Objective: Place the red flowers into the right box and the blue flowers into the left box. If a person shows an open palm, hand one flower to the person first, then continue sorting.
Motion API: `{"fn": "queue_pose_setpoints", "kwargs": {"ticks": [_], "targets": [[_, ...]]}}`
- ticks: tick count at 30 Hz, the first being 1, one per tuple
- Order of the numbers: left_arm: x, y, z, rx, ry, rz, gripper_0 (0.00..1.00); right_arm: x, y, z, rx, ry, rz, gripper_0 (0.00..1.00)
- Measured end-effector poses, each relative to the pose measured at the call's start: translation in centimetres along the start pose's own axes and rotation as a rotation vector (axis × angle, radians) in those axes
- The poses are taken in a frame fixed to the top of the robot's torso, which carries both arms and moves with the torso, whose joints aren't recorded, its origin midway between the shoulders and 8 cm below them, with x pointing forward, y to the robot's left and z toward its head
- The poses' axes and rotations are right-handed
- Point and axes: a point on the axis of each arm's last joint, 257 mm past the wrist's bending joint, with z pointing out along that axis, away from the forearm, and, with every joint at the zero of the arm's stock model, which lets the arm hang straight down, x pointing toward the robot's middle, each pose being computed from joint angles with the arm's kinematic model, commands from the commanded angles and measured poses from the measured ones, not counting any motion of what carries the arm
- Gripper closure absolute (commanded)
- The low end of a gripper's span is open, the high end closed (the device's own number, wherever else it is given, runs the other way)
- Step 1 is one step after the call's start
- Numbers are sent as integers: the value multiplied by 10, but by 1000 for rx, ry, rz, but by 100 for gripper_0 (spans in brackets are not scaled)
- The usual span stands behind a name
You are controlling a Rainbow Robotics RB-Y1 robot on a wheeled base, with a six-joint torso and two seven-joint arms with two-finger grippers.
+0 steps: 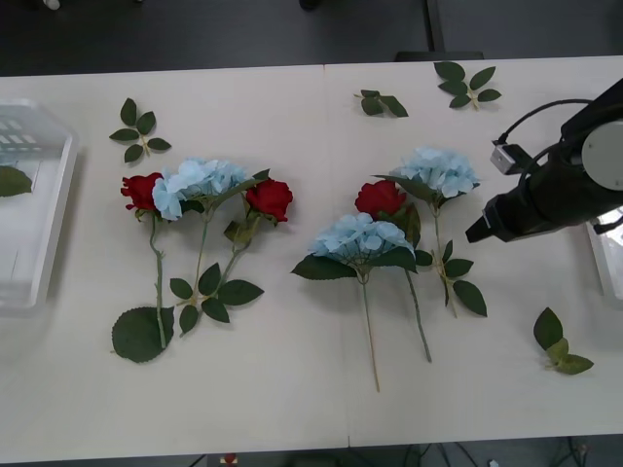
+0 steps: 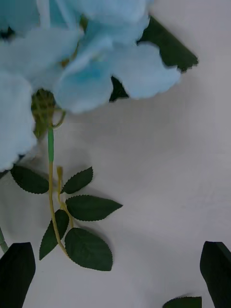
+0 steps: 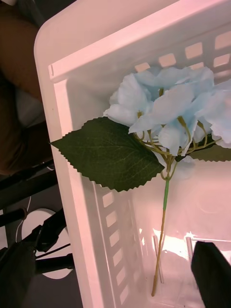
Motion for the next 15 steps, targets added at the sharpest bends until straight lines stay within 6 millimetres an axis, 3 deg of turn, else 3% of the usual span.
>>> {"fn": "queue_pose_setpoints", "kwargs": {"ticks": [4,11,15], "targets": [[0,-25,-4,78,21,-20,0,2,-8,13,64,-5,-3,0],[-2,-115,-44,314,118,42,0,-13,24,40,83,-43,69,0],[-11,-156,-66,396,142,-61,0,-21,31,50,122,-65,32,0]]}}
